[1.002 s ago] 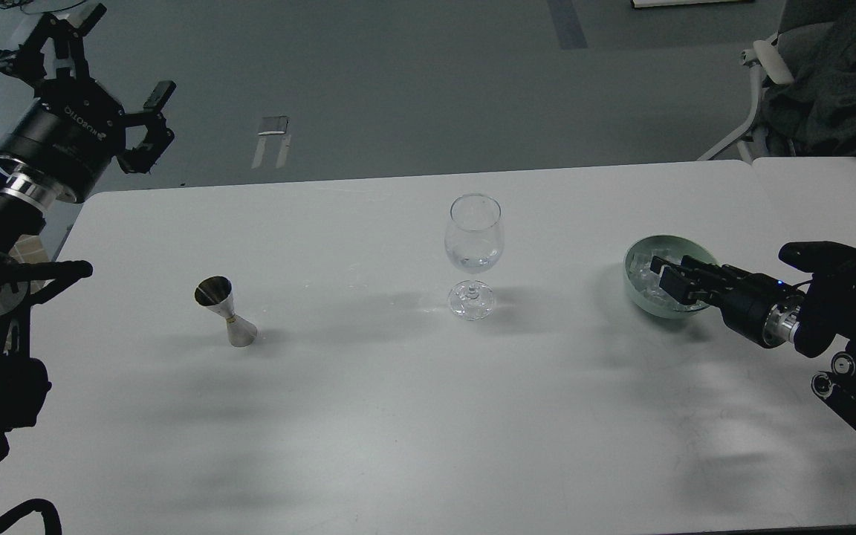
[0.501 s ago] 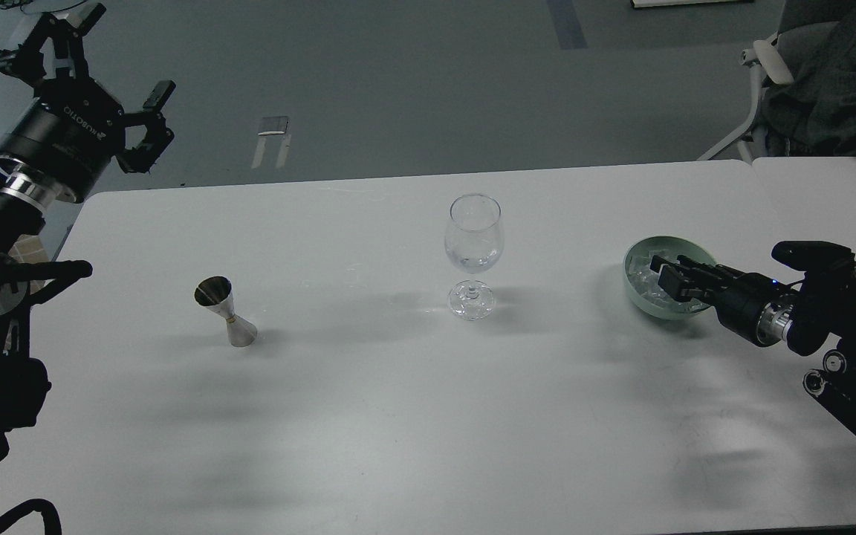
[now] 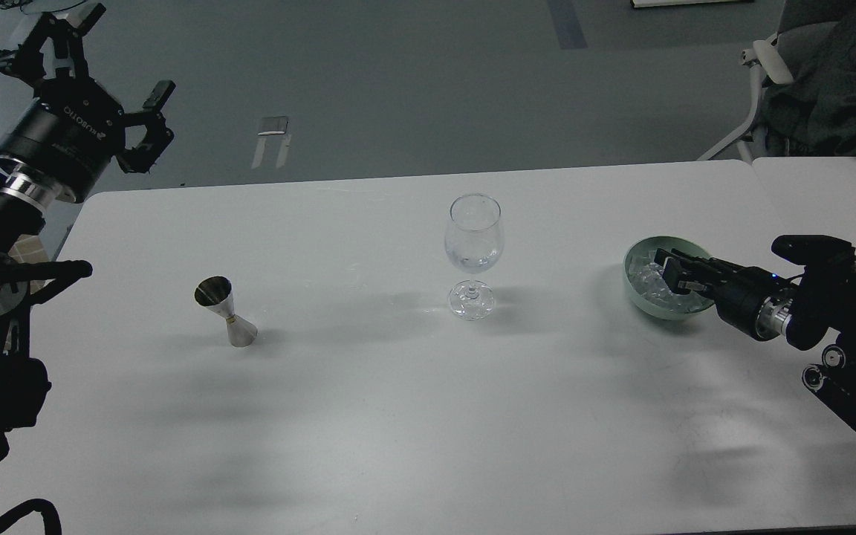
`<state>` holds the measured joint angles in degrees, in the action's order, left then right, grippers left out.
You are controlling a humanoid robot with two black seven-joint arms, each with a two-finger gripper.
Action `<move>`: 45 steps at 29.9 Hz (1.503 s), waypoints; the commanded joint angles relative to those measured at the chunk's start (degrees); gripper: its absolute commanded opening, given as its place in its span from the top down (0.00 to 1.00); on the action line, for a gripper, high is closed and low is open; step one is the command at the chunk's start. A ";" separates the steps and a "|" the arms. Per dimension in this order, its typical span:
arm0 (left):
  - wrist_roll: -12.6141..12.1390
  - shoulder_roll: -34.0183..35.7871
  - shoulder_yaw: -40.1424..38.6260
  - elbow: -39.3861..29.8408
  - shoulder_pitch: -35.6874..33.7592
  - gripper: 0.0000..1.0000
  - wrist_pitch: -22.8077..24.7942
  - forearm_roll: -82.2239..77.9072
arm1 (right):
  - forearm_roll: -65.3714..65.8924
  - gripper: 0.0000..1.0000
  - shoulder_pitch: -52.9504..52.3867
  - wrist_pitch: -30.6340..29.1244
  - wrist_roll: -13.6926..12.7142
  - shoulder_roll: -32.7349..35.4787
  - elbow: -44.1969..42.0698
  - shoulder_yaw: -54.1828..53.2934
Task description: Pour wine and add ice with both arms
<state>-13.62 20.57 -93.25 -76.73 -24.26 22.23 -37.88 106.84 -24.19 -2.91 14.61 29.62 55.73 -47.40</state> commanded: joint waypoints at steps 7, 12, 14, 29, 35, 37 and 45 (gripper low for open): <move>0.00 0.00 0.00 0.00 0.00 0.02 0.00 0.00 | -0.05 0.84 -0.25 -0.16 0.06 0.00 0.17 1.25; 0.00 0.00 0.00 0.00 -0.09 0.02 0.00 0.00 | -0.23 1.00 -0.42 -0.16 0.06 1.14 2.01 1.44; 0.00 0.00 0.00 0.00 -0.09 0.02 0.00 0.00 | -0.66 1.00 -0.77 -0.16 0.06 3.24 3.59 1.26; 0.00 -0.09 0.00 -0.09 -0.09 0.02 0.00 0.00 | -5.85 1.00 -5.60 -4.90 0.06 18.63 23.36 -1.73; 0.00 0.00 0.09 -0.09 -0.53 0.02 -0.09 -0.08 | -6.64 1.00 -16.14 -9.91 0.15 20.13 27.33 -1.29; 0.00 0.00 0.09 0.00 -0.62 0.02 -0.09 -0.08 | -7.08 1.00 -21.49 -12.37 0.15 19.87 27.24 0.20; 0.00 -0.09 0.09 0.09 -0.53 0.02 -0.09 -0.96 | -8.66 1.00 -41.01 -15.98 0.15 13.28 26.62 19.43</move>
<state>-13.62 20.56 -93.15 -76.64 -24.86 22.08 -38.55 98.52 -58.61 -18.09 14.77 44.98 82.64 -35.05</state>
